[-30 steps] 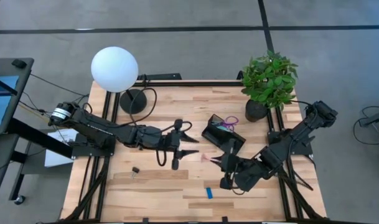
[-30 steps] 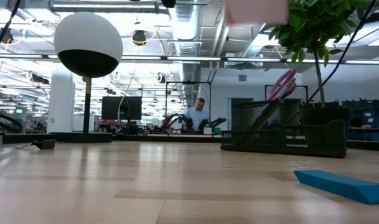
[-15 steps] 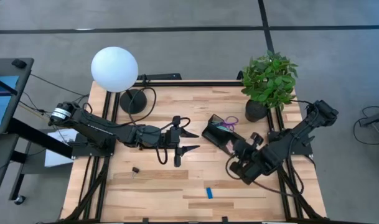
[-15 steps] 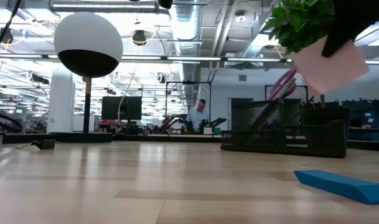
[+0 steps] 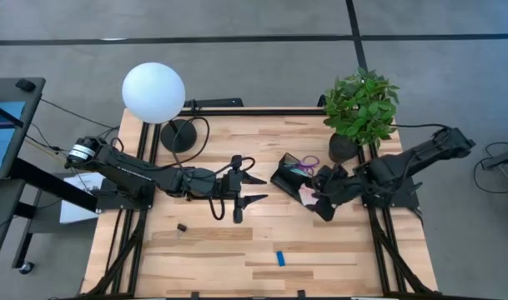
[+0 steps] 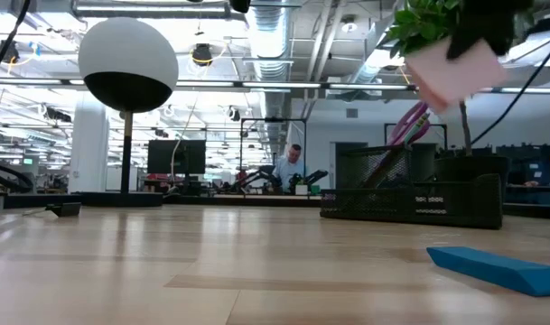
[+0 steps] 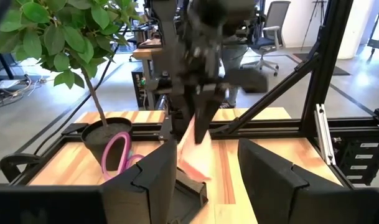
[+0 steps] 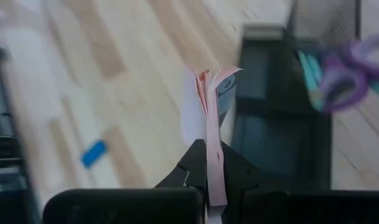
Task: Pick and place office supplies into organizer
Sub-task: Put the pink sticky notes into the black desk organizer
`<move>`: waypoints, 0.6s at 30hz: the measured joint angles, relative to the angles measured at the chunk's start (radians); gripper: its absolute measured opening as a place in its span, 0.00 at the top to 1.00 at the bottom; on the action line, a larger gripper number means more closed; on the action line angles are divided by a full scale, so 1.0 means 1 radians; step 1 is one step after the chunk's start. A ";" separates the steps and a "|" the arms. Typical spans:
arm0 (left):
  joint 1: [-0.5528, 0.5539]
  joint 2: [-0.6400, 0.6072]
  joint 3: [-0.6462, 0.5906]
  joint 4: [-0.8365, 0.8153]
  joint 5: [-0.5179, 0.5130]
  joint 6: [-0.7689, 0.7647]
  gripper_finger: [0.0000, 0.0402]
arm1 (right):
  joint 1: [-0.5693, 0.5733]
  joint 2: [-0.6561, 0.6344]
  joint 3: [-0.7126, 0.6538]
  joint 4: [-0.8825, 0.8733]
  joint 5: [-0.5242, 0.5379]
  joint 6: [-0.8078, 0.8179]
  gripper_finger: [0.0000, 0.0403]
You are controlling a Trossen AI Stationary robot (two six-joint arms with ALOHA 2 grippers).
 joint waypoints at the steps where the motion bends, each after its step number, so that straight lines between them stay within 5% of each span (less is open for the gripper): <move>1: 0.000 0.000 0.000 -0.003 0.000 0.000 0.58 | -0.013 -0.003 -0.029 0.002 -0.003 0.007 0.99; 18: 0.000 0.000 0.000 -0.033 -0.001 -0.019 0.58 | -0.291 -0.003 -0.264 0.205 -0.177 -0.066 0.96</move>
